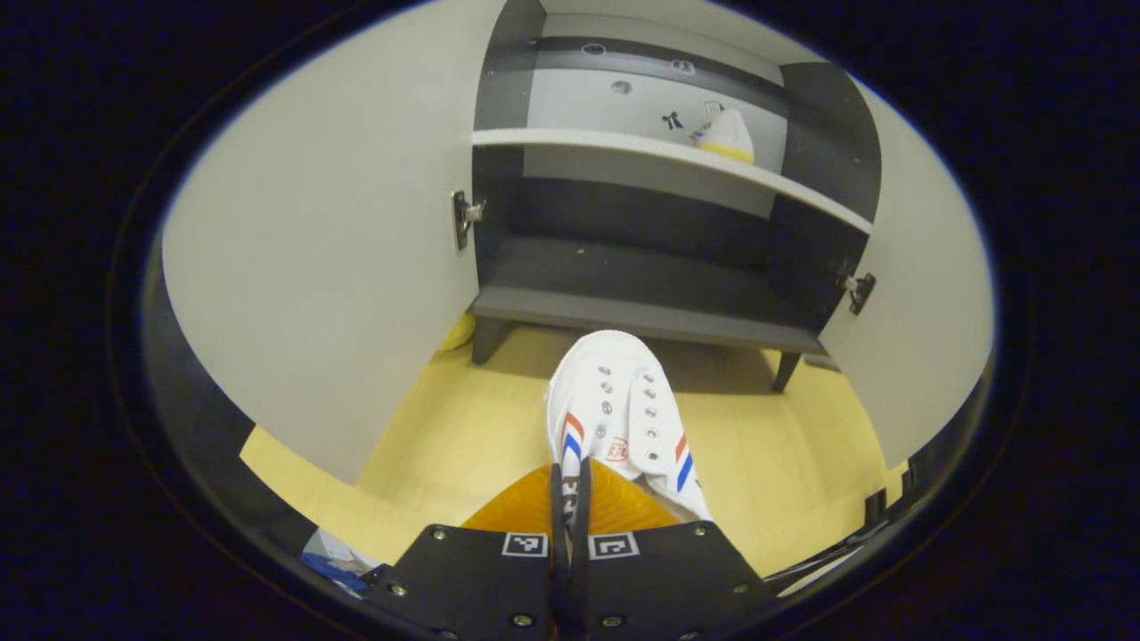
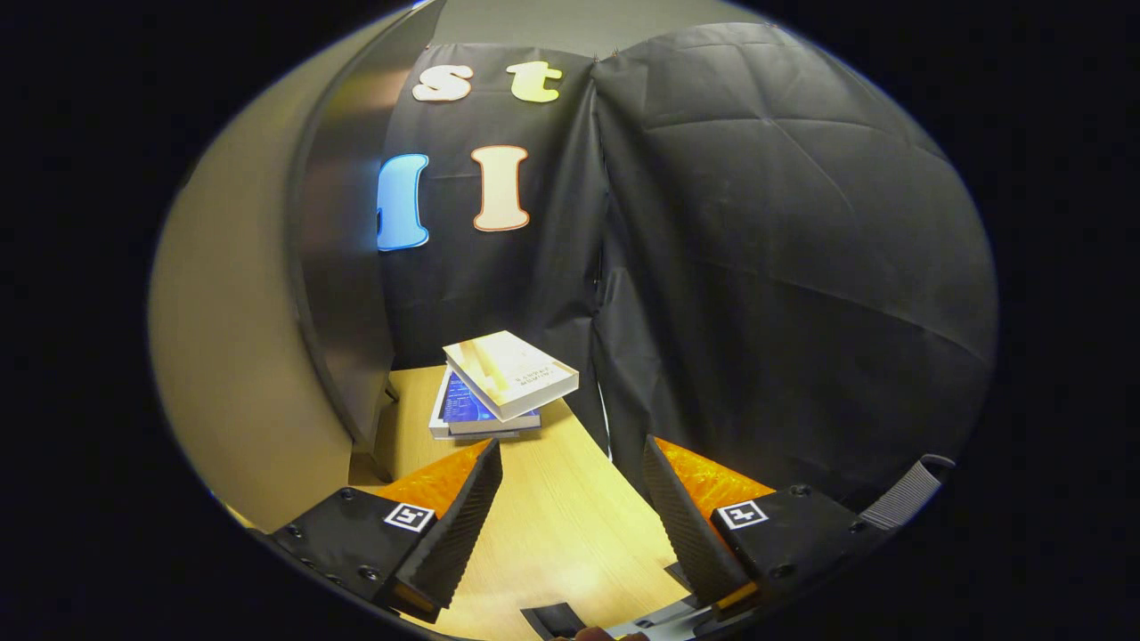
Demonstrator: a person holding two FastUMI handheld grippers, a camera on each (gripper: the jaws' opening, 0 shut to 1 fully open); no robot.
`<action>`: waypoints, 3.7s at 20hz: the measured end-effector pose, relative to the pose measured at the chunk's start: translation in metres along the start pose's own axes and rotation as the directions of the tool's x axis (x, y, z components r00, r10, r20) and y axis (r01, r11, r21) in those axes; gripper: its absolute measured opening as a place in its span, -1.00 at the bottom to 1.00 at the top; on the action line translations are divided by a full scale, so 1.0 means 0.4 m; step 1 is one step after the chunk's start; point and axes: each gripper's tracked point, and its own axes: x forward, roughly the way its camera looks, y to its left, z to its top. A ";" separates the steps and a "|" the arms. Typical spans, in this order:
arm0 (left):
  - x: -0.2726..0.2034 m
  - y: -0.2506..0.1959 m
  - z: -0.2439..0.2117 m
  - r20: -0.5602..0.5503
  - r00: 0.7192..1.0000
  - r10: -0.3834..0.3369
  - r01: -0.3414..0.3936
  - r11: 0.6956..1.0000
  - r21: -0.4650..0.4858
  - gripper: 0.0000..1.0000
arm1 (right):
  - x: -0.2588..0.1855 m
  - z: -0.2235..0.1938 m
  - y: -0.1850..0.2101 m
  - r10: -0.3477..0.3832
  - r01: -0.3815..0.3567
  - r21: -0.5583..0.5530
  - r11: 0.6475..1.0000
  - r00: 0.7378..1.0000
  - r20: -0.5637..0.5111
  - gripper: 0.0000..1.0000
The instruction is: Grab one shoe with the right hand and put it into the shoe cabinet, grab the other shoe with the left hand and put it into the shoe cabinet; then close the right door with the right hand and the left door with the left hand.
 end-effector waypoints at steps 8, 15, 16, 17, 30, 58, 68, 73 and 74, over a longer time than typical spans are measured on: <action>-0.006 -0.008 0.005 0.236 0.971 -0.035 0.018 0.997 0.073 -0.97 | 0.028 -0.002 -0.023 -0.010 0.010 0.033 0.999 1.000 -0.001 0.98; 0.011 -0.003 0.009 0.370 0.927 -0.062 0.050 0.998 0.041 -0.97 | 0.039 0.006 -0.042 -0.031 0.030 0.014 0.999 0.999 0.012 0.99; 0.013 -0.006 0.009 0.394 0.917 -0.066 0.055 0.998 0.038 -0.97 | 0.036 0.014 -0.050 -0.038 0.038 0.024 0.999 0.999 0.018 0.99; 0.020 -0.008 0.008 0.414 0.908 -0.066 0.056 0.998 0.037 -0.99 | 0.037 0.013 -0.057 -0.049 0.049 0.033 0.998 0.999 0.020 0.89; 0.001 -0.011 0.006 0.444 0.892 -0.082 0.028 0.991 0.128 -0.98 | -0.027 0.004 -0.134 -0.141 0.139 0.100 0.985 0.990 0.013 0.98; -0.652 0.019 -0.185 0.677 0.730 -0.090 -0.046 0.982 0.181 0.87 | -0.087 0.446 0.071 0.106 -0.150 0.119 0.981 0.944 0.313 0.96; -0.652 0.065 -0.470 0.523 0.851 -0.046 -0.034 0.989 0.143 0.87 | -0.202 0.493 0.202 0.277 -0.297 0.010 0.955 0.900 0.336 0.86; -0.658 0.059 -0.472 0.495 0.864 -0.093 0.030 0.991 0.134 0.87 | -0.260 0.501 0.224 0.277 -0.295 0.002 0.956 0.901 0.334 0.94; -0.661 0.059 -0.476 0.493 0.864 -0.104 0.041 0.990 0.138 0.87 | -0.267 0.500 0.241 0.284 -0.306 0.016 0.952 0.900 0.331 0.94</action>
